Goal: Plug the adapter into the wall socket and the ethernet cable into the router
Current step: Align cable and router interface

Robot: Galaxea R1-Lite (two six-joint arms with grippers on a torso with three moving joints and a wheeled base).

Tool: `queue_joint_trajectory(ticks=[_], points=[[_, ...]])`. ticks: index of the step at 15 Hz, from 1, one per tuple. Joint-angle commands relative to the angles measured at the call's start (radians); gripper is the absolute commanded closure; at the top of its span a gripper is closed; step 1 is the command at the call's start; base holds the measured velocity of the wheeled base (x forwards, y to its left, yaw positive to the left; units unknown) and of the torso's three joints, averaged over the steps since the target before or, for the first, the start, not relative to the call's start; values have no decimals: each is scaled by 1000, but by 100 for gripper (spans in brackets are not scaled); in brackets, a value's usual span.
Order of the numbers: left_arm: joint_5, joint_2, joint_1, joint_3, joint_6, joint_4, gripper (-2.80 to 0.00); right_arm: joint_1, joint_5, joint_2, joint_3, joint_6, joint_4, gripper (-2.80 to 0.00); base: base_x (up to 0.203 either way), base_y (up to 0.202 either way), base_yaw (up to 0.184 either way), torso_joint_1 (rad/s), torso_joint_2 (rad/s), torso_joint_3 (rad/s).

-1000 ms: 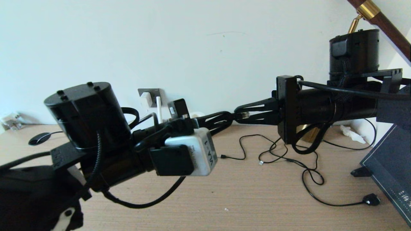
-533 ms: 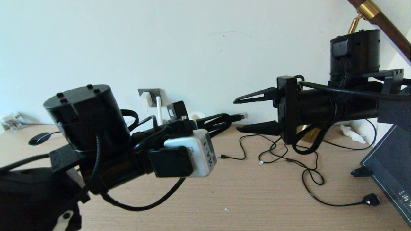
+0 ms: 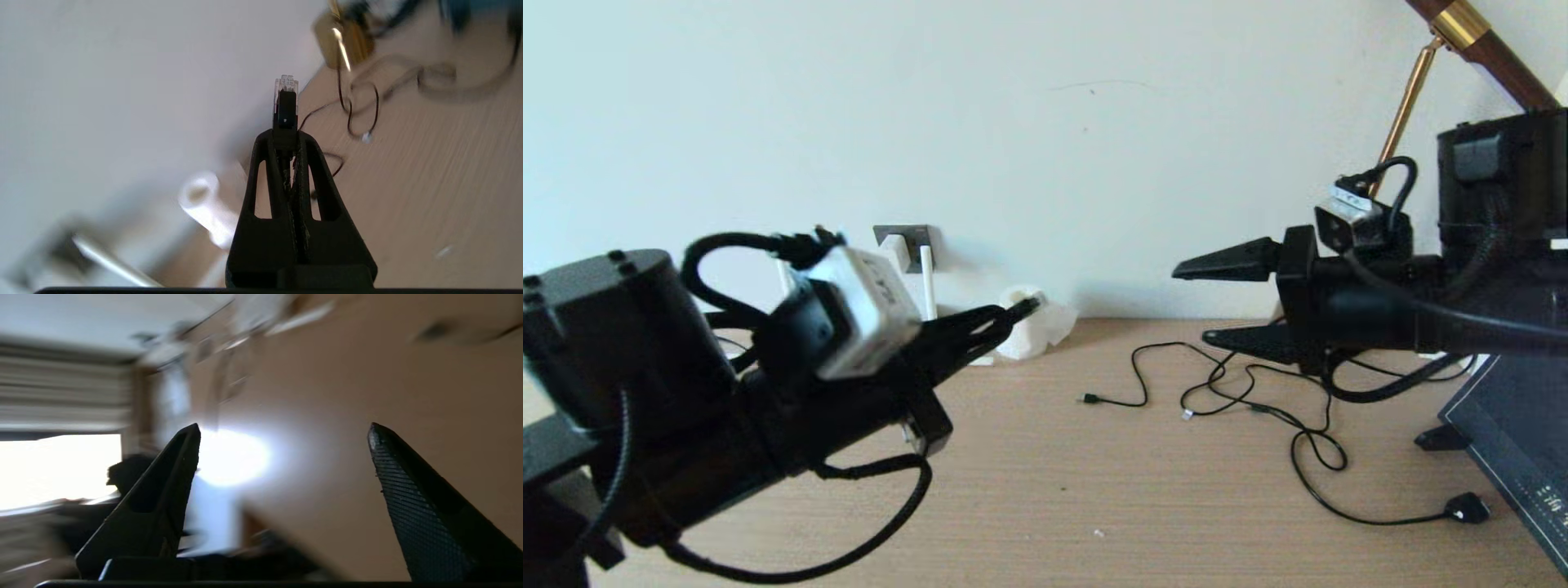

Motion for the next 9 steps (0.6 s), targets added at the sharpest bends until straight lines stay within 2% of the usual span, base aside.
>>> queue_joint_trajectory(ticks=[1, 4, 6, 7, 9], points=[[-1, -29, 64, -37, -262, 19, 0, 2, -154, -117, 80, -236, -2, -280, 0, 0, 0, 0, 0, 0], [4, -76, 118, -60, -490, 187, 0, 2, -266, -331, 198, -505, 2, -280, 0, 0, 0, 0, 0, 0], [25, -110, 150, -64, -551, 352, 0, -1, -364, -477, 261, -604, 55, -280, 0, 0, 0, 0, 0, 0], [61, -118, 185, -62, -567, 421, 0, -2, -452, -542, 290, -629, 112, -280, 0, 0, 0, 0, 0, 0], [127, -113, 245, -63, -655, 520, 0, -3, -695, -659, 363, -656, 207, -280, 0, 0, 0, 0, 0, 0]])
